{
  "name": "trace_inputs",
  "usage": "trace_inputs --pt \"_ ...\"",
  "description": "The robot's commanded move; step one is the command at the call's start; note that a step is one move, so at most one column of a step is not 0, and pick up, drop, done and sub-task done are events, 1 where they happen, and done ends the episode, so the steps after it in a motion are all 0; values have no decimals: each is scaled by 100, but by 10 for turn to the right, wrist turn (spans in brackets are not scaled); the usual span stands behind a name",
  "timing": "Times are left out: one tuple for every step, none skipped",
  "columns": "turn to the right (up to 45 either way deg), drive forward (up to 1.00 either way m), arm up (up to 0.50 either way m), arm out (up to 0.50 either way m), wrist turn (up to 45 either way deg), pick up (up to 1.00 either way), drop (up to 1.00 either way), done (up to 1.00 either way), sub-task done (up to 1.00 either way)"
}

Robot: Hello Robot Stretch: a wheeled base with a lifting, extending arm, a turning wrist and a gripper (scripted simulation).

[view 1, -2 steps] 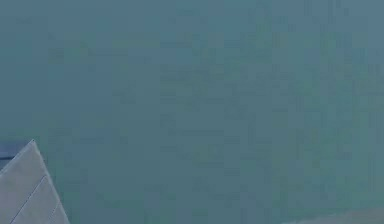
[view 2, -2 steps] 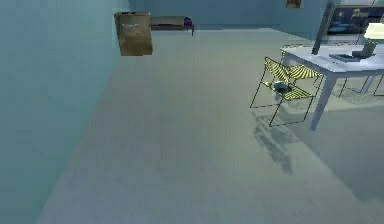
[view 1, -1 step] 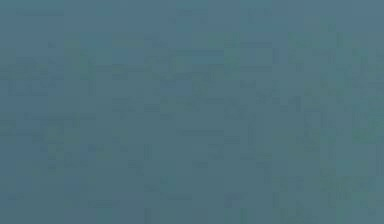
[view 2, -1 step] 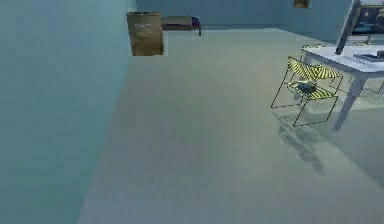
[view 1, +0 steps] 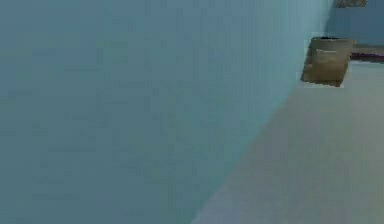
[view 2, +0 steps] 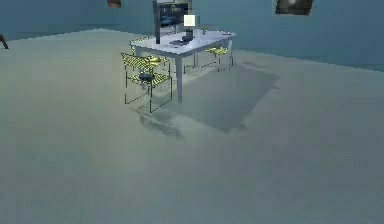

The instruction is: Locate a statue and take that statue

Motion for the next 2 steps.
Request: trace_inputs --pt "450 0 0 0 0 0 0 0 0" --pt "450 0 0 0 0 0 0 0 0"
